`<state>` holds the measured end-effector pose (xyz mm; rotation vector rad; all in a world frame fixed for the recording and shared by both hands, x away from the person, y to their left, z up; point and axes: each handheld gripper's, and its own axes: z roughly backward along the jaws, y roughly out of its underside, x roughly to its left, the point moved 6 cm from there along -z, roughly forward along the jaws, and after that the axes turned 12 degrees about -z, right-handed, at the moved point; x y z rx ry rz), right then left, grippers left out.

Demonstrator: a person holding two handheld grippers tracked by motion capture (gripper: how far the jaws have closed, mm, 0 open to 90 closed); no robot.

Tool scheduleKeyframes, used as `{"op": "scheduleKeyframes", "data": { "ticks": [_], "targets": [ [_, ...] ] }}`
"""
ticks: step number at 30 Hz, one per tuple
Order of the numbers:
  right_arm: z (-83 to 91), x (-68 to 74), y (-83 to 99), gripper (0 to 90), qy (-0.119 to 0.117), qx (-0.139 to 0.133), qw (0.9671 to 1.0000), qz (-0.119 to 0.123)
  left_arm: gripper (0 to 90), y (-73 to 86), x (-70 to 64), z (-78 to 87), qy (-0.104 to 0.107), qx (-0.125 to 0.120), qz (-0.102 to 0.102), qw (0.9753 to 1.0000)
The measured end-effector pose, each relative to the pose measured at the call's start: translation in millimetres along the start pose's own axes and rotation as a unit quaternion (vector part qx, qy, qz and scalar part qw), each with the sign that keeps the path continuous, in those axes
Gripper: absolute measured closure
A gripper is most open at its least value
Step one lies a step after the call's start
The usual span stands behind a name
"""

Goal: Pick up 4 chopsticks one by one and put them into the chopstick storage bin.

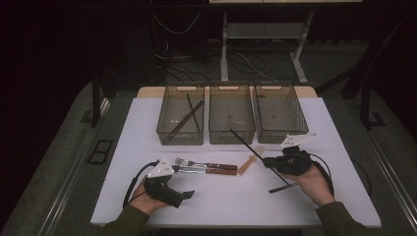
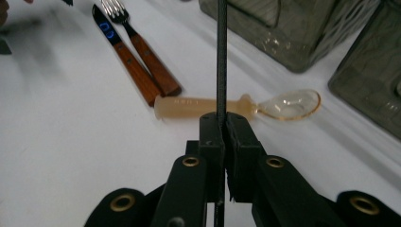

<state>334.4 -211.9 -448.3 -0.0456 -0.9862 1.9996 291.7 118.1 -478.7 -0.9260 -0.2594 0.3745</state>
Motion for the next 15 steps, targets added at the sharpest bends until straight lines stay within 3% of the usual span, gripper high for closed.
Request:
{"op": "scheduleKeyframes", "data": {
  "ticks": [15],
  "targets": [
    [-9.8, 9.8, -32.9, 86.1, -0.018, -0.045, 0.9988, -0.004, 0.0, 0.2, 0.4, 0.0, 0.002, 0.000, 0.001, 1.0000]
  ]
}}
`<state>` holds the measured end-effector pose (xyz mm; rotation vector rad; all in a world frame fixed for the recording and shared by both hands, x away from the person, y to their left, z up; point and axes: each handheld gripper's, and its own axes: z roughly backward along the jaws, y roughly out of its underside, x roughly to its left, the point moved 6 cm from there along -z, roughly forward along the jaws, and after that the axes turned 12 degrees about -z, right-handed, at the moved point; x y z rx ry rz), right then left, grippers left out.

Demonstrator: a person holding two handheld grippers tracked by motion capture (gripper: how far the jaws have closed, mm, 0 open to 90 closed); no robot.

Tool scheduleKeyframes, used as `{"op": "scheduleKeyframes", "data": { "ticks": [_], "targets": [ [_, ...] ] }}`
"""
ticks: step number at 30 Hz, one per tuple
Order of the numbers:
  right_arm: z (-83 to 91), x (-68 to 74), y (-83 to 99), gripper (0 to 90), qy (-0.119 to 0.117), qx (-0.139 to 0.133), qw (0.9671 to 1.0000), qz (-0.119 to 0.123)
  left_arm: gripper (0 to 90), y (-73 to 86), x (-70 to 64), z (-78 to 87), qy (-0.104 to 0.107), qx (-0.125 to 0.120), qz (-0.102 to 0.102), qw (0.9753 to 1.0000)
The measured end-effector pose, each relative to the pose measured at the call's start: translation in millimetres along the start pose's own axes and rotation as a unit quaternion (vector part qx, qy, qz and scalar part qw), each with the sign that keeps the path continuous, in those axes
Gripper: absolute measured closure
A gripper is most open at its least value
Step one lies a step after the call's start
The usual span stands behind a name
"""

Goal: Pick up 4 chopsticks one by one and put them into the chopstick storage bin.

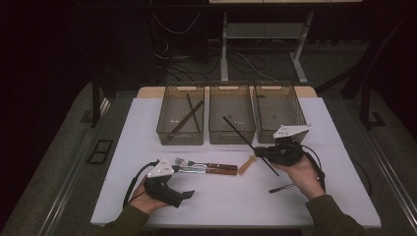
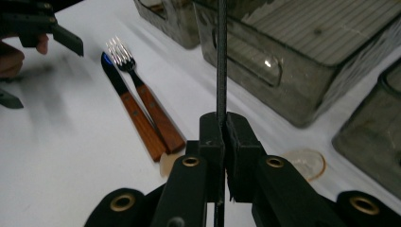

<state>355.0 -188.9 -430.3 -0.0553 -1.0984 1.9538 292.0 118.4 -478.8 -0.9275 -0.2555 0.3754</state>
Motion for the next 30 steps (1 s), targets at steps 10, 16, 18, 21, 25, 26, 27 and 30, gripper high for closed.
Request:
{"op": "scheduleKeyframes", "data": {
  "ticks": [10, 16, 18, 21, 25, 26, 27, 30],
  "targets": [
    [-13.5, 13.2, -26.2, 86.1, -0.012, -0.026, 0.9996, 0.002, 0.0, -0.2, -0.4, 0.0, 0.001, 0.000, -0.001, 1.0000],
    [-26.4, 21.7, -46.0, 86.1, -0.017, -0.043, 0.9989, -0.001, 0.0, -1.0, -1.2, -0.5, 0.000, -0.004, 0.002, 1.0000],
    [-30.7, 24.7, -53.2, 86.1, -0.018, -0.047, 0.9987, 0.001, 0.0, -1.2, -1.8, -0.6, 0.000, -0.004, 0.002, 1.0000],
    [-36.9, 29.0, -63.4, 86.1, -0.018, -0.051, 0.9985, 0.000, 0.0, -1.3, -2.0, -0.7, 0.001, -0.004, 0.001, 1.0000],
    [-45.0, 33.3, -77.2, 86.1, -0.024, -0.061, 0.9978, -0.008, 0.0, -1.3, -1.6, 0.0, 0.001, -0.006, 0.001, 1.0000],
    [-47.2, 34.2, -80.6, 86.0, -0.025, -0.064, 0.9976, -0.009, 0.0, -1.3, -1.4, 0.2, 0.001, -0.005, 0.000, 1.0000],
    [-49.4, 35.2, -84.2, 86.1, -0.025, -0.067, 0.9974, -0.009, 0.0, -1.3, -1.5, 0.3, 0.001, -0.006, 0.000, 1.0000],
    [-57.0, 38.0, -94.6, 86.1, -0.026, -0.072, 0.9970, -0.010, 0.0, -1.6, -1.4, 0.8, 0.002, -0.005, -0.003, 1.0000]
  ]
}}
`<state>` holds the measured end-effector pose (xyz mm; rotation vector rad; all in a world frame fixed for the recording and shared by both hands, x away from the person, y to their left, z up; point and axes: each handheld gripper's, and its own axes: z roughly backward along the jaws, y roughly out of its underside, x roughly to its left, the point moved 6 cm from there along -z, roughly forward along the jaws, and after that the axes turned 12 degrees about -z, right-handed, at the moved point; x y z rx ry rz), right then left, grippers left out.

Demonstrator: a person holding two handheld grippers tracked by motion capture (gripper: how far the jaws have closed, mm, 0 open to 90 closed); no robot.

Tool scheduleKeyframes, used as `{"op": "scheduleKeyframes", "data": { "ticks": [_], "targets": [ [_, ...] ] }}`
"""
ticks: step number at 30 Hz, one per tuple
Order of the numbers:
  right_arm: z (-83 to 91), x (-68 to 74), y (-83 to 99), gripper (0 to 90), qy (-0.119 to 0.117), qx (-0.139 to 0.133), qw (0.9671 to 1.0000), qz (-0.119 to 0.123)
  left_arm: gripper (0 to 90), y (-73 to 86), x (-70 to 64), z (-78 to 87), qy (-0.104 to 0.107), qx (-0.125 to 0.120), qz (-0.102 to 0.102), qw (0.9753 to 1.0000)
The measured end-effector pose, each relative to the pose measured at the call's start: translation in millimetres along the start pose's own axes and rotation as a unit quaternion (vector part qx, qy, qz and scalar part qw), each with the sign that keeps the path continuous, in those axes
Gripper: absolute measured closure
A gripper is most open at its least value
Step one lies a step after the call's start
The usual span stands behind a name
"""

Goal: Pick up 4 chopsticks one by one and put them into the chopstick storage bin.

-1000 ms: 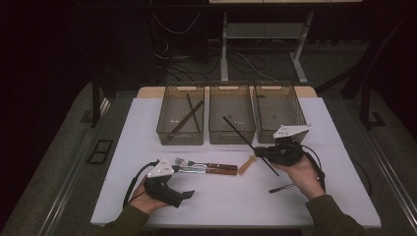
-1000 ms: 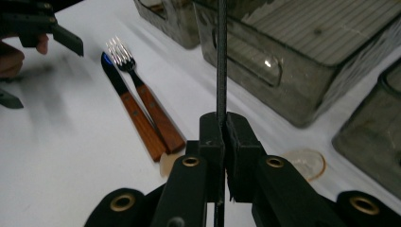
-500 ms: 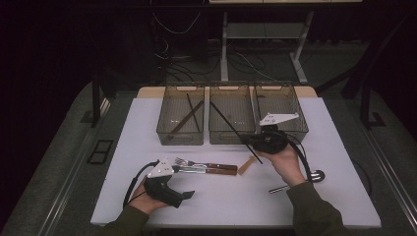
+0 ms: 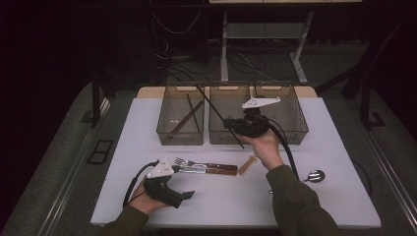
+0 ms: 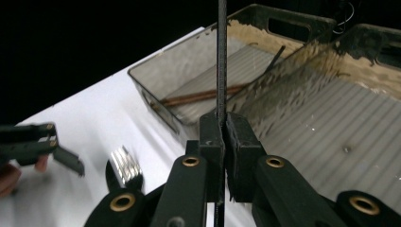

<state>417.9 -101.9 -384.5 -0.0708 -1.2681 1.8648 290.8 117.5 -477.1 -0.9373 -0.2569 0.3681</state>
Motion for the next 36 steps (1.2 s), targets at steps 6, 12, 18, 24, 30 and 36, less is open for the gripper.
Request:
{"op": "scheduleKeyframes", "data": {
  "ticks": [6, 12, 18, 24, 30, 36],
  "targets": [
    [-20.5, 8.2, -17.3, 86.1, 0.002, -0.002, 1.0000, 0.001, 0.0, -0.4, -0.2, -0.1, 0.000, -0.001, 0.001, 1.0000],
    [-42.1, 16.7, -33.5, 86.1, 0.003, -0.007, 0.9999, 0.008, 0.0, -0.6, 0.2, 0.0, -0.001, -0.003, -0.002, 1.0000],
    [-62.7, 25.3, -45.7, 86.1, 0.007, -0.007, 0.9999, 0.011, 0.0, -1.1, -0.1, 0.0, 0.000, -0.003, -0.005, 1.0000],
    [-85.3, 32.1, -54.3, 86.0, 0.009, -0.004, 0.9999, 0.012, 0.0, -1.7, -0.4, 0.0, 0.001, -0.006, -0.006, 1.0000],
    [-110.4, 36.4, -57.6, 86.0, 0.011, -0.001, 0.9999, 0.009, 0.0, -2.4, -1.0, 0.2, 0.004, -0.008, -0.009, 0.9999],
    [-133.1, 38.5, -55.5, 86.0, 0.021, 0.010, 0.9997, 0.010, 0.0, -2.8, -1.3, 0.5, 0.006, -0.006, -0.013, 0.9999]
  ]
}}
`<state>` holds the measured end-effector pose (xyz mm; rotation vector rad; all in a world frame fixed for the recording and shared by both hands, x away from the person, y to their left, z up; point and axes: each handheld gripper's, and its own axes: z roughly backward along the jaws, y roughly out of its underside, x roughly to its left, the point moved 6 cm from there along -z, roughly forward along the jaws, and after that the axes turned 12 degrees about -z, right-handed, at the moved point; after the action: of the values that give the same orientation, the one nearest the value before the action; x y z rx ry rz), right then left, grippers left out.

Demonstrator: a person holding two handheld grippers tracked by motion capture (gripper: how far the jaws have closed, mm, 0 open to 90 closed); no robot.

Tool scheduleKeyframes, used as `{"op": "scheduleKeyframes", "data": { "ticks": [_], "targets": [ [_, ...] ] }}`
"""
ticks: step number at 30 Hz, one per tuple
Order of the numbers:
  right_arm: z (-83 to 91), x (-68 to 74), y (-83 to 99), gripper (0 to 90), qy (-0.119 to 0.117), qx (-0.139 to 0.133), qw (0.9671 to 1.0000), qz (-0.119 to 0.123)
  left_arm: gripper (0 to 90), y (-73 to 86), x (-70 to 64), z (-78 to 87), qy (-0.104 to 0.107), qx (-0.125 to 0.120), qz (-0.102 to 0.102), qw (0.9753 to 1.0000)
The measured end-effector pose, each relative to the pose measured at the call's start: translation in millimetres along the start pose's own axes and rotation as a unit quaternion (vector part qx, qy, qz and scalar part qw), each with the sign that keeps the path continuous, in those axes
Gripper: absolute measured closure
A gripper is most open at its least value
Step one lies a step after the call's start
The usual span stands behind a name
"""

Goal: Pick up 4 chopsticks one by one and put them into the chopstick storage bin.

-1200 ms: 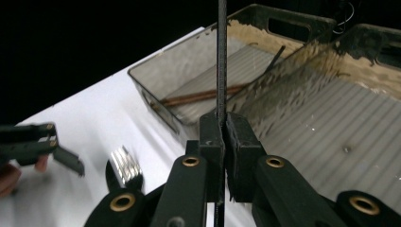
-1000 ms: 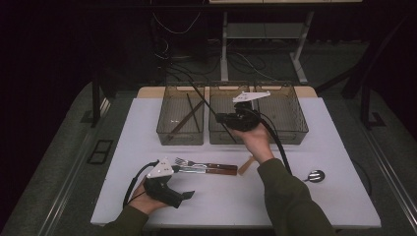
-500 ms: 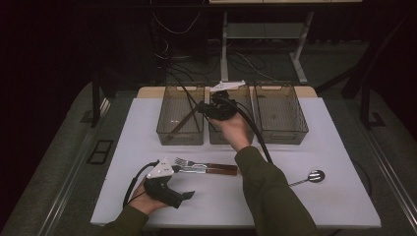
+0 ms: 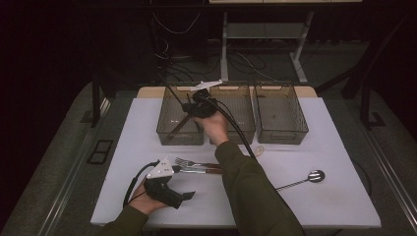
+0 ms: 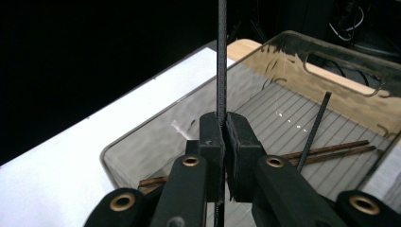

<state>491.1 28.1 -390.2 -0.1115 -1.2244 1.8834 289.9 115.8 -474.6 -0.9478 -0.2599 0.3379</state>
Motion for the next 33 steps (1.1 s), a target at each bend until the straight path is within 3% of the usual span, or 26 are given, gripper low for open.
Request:
{"op": "scheduleKeyframes", "data": {
  "ticks": [8, 13, 15, 17, 20, 27, 33],
  "targets": [
    [-22.9, -6.2, 11.8, 86.0, 0.017, 0.025, 0.9995, -0.009, 0.0, -0.3, -0.3, -0.1, 0.003, 0.000, -0.003, 1.0000],
    [-29.8, -9.1, 17.9, 85.9, 0.041, 0.043, 0.9980, -0.017, 0.0, -0.7, -1.4, -0.2, 0.005, -0.001, -0.001, 1.0000],
    [-29.8, -10.4, 18.4, 84.9, 0.062, 0.050, 0.9967, -0.015, 0.0, -0.6, -1.3, -0.2, 0.005, 0.000, -0.002, 1.0000],
    [-28.7, -11.1, 18.1, 73.8, 0.060, 0.049, 0.9968, -0.020, 0.0, -0.9, -1.6, -0.3, 0.005, -0.001, -0.002, 1.0000],
    [-26.1, -10.2, 17.1, 65.1, 0.055, 0.050, 0.9970, -0.020, 0.0, -0.7, -1.2, -0.4, 0.006, 0.000, -0.005, 1.0000],
    [-14.2, -6.2, 13.2, 47.9, 0.045, 0.048, 0.9978, -0.005, 0.0, -0.7, -1.5, -0.1, 0.005, -0.001, -0.003, 1.0000],
    [2.3, -2.8, 13.7, 37.4, 0.023, 0.045, 0.9987, 0.004, 0.0, -0.9, -1.6, -0.2, 0.004, 0.000, -0.006, 1.0000]
  ]
}}
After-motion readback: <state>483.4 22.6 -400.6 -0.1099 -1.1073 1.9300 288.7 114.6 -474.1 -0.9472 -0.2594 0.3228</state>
